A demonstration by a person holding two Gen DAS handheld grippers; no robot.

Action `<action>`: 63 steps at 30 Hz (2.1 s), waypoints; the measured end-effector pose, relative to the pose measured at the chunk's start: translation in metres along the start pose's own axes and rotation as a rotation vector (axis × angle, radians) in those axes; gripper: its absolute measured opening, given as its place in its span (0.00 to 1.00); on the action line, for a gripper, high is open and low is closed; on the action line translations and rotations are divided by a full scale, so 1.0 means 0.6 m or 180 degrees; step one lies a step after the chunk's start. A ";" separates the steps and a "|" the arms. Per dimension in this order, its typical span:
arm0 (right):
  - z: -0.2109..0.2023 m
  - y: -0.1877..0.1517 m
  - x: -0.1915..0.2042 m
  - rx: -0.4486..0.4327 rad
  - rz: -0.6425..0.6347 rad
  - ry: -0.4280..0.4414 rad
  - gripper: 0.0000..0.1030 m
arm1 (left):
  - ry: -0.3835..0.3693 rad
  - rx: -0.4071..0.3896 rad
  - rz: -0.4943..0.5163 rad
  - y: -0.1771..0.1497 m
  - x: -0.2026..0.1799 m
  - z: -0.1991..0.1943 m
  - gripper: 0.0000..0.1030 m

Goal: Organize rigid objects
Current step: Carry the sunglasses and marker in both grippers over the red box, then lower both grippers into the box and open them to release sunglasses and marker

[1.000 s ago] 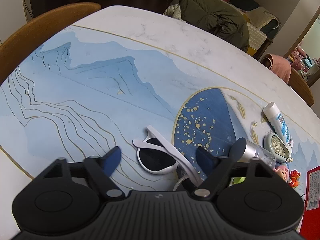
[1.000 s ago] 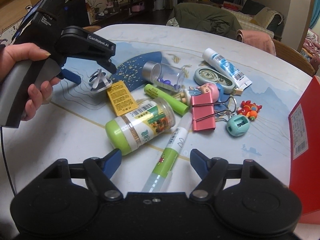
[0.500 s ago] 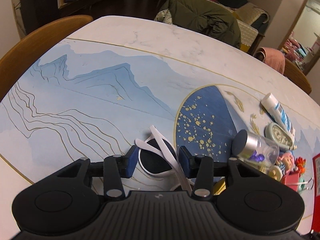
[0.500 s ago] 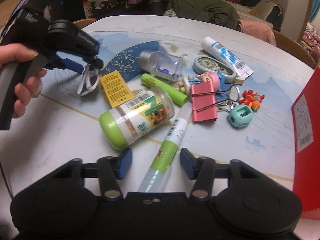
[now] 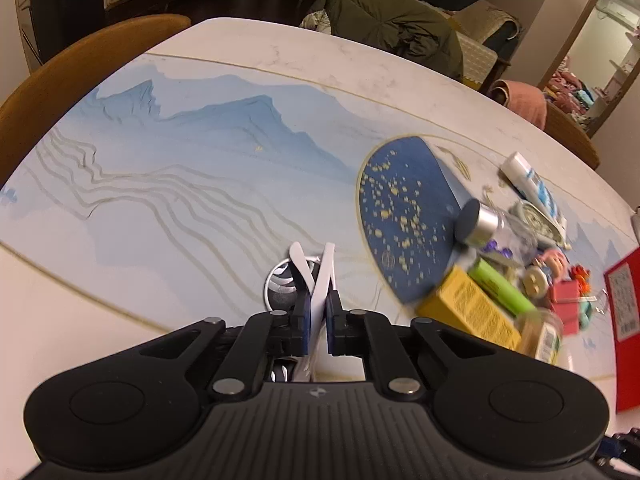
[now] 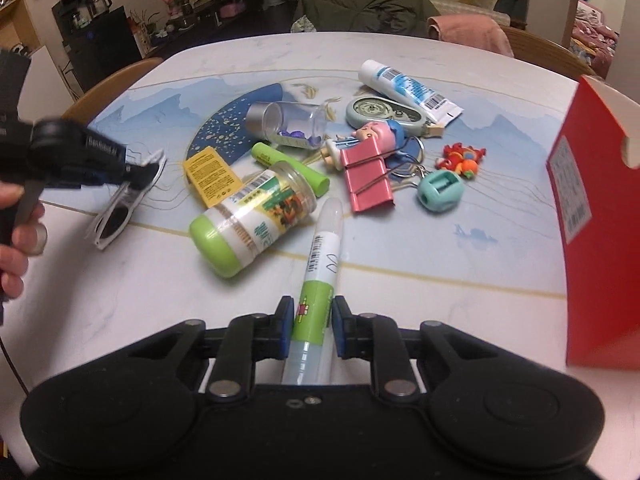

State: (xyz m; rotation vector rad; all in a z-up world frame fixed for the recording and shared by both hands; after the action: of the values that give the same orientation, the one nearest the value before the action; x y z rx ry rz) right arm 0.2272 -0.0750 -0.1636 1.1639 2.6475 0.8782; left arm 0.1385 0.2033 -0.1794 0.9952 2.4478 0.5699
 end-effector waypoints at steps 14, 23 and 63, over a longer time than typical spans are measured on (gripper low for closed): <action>-0.143 -0.044 -0.002 -0.0366 0.0306 -0.0131 0.18 | -0.0297 -0.0051 0.0079 -0.073 0.035 -0.110 0.07; -0.219 -0.061 0.003 -0.0612 0.0401 -0.0266 0.18 | -0.0565 -0.0130 0.0331 -0.089 0.005 -0.174 0.06; -0.255 0.015 -0.484 -0.0610 0.0629 -0.0677 0.18 | -0.1592 0.0152 0.1433 -0.057 -0.711 -0.153 0.06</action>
State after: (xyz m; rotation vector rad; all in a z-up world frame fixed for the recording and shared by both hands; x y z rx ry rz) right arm 0.3853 -0.3459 -0.0671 1.3993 2.2566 0.9552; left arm 0.3469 -0.1471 -0.0209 1.5148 1.8133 0.3425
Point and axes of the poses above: each gripper's, at about its wrist camera, not at the fingertips, and z roughly the way its jaws point, x to its left, y to its top, the point moved 3 cm from there along z, roughly the way its jaws point, and after that the axes turned 1 degree about -z, right-handed, at the moved point
